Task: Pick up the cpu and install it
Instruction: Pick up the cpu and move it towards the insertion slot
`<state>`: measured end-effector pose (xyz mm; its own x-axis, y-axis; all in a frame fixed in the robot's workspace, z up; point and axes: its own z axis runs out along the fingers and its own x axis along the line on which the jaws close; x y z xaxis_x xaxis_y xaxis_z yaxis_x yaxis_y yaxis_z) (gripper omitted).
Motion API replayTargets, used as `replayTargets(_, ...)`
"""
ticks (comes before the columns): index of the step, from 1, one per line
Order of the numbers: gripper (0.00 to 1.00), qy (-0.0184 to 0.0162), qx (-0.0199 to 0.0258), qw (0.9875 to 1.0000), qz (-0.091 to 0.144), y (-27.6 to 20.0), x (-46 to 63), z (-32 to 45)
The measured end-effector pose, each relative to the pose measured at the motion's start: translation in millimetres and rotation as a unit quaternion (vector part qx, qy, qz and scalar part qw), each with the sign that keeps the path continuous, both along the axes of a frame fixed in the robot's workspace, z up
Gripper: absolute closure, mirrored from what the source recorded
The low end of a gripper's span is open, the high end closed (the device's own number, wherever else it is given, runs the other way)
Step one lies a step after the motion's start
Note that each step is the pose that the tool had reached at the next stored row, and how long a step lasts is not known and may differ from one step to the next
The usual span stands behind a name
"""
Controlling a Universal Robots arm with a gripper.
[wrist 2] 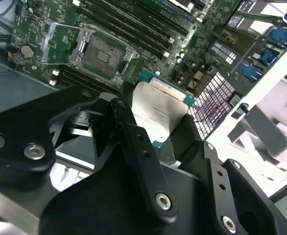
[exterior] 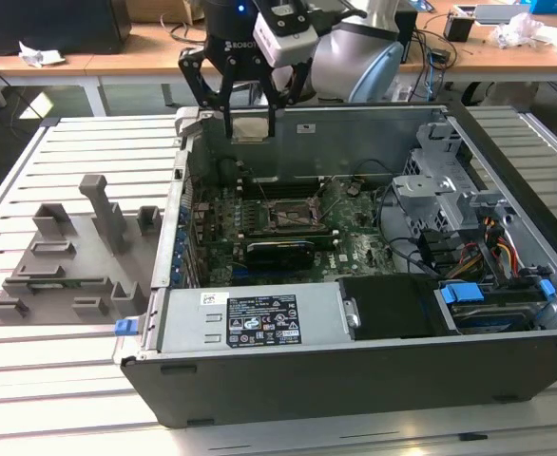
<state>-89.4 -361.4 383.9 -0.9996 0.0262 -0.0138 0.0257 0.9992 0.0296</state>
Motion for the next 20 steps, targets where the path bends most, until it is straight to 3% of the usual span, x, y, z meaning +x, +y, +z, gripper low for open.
replayTargets(10, 0.45, 0.0, -0.0002, 1.0, 0.0, 0.0, 13.1, -7.2)
replayTargets(20, 0.45, 0.0001, -0.0026, 1.0, 0.0, 1.8, 21.4, -19.7)
